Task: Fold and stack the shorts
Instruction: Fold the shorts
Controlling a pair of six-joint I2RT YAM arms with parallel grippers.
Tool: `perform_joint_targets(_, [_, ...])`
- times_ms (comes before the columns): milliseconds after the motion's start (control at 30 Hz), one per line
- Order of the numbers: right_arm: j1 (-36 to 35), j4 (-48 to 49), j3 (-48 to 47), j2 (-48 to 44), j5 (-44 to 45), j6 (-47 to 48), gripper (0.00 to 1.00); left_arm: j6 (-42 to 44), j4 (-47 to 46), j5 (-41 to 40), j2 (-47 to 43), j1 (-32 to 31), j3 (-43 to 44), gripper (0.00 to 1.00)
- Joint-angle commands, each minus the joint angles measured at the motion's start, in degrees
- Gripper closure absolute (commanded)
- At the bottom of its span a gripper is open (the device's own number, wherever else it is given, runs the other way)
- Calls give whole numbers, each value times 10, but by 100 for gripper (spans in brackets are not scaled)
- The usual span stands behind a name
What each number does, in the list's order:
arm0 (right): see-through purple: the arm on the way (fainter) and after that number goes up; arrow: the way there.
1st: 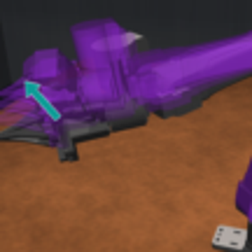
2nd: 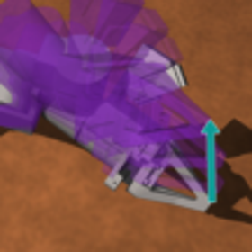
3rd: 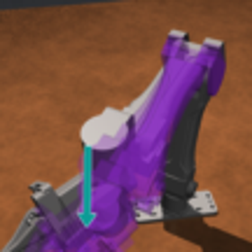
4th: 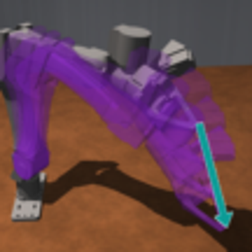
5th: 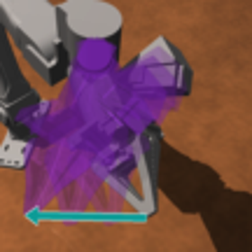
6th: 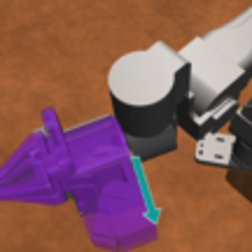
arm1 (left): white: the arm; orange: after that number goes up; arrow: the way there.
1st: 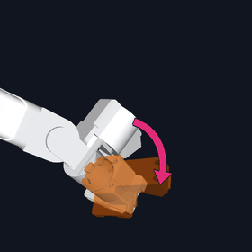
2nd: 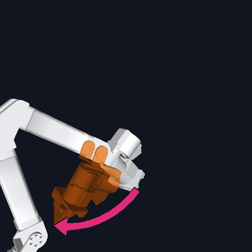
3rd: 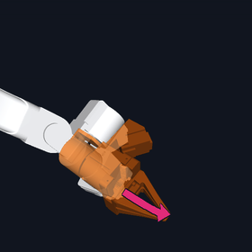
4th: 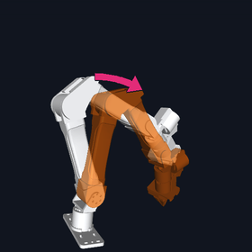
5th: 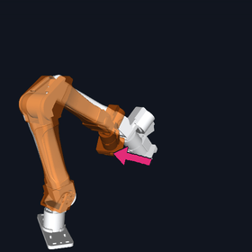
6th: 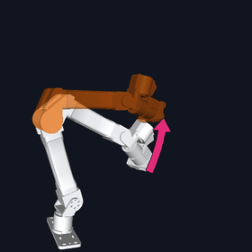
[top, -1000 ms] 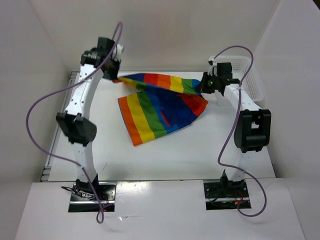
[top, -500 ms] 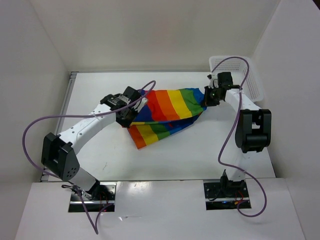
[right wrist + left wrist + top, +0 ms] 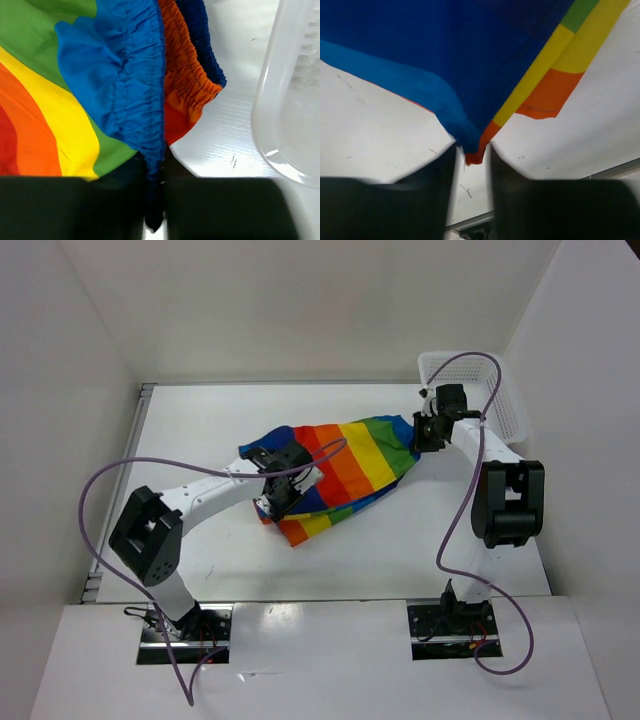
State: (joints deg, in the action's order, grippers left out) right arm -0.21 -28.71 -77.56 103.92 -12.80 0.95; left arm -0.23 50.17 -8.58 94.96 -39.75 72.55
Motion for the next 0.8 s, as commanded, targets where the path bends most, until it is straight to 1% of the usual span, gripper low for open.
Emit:
perform_joint_targets(0, [1, 29, -1, -23, 16, 2, 76, 2, -6, 46, 24, -2, 28, 48])
perform_joint_targets(33, [1, 29, -1, -23, 22, 2, 66, 2, -6, 51, 24, -2, 35, 43])
perform_joint_targets(67, [1, 29, -1, -23, 22, 2, 56, 2, -6, 52, 24, -10, 35, 36])
perform_joint_targets(100, [1, 23, -1, -23, 27, 2, 42, 2, -6, 61, 24, -21, 41, 31])
perform_joint_targets(133, [-4, 23, 4, -31, 27, 2, 37, 2, -6, 67, 24, -26, 50, 21])
perform_joint_targets(167, [-4, 16, 4, -39, 27, 2, 34, 2, -6, 67, 24, -32, 57, 14])
perform_joint_targets(200, [-12, 16, 9, -44, 36, 2, 30, 2, -6, 73, 30, -41, 64, 12])
perform_joint_targets(233, [-28, 16, 17, -44, 48, 2, 29, 2, -6, 79, 39, -41, 70, 5])
perform_joint_targets(300, [-50, 16, 34, -61, 87, 7, 25, 2, -6, 86, 51, -61, 75, 3])
perform_joint_targets(333, [-70, 16, 40, -61, 101, 7, 25, 2, -6, 86, 58, -67, 69, 0])
perform_joint_targets(367, [-75, 16, 45, -61, 123, 7, 24, 2, -19, 86, 59, -74, 52, 0])
perform_joint_targets(400, [-75, 16, 51, -61, 124, 2, 22, 2, -25, 79, 64, -85, 41, 0])
perform_joint_targets(467, [-75, 16, 51, -61, 152, -4, 19, 2, -58, 42, 78, -90, 12, 0])
perform_joint_targets(500, [-75, 22, 57, -61, 159, -4, 19, 2, -70, 28, 78, -90, -16, 0])
perform_joint_targets(600, [-75, 27, 58, -46, 161, 1, 19, 2, -114, -24, 102, -90, -43, 0])
perform_joint_targets(667, [-75, 27, 58, -32, 145, 1, 23, 2, -139, -72, 109, -96, -60, 0])
perform_joint_targets(733, [-75, 27, 52, -24, 123, 1, 30, 2, -168, -111, 114, -96, -79, 3])
perform_joint_targets(767, [-75, 22, 45, -24, 123, 1, 40, 2, -175, -126, 114, -96, -99, 5])
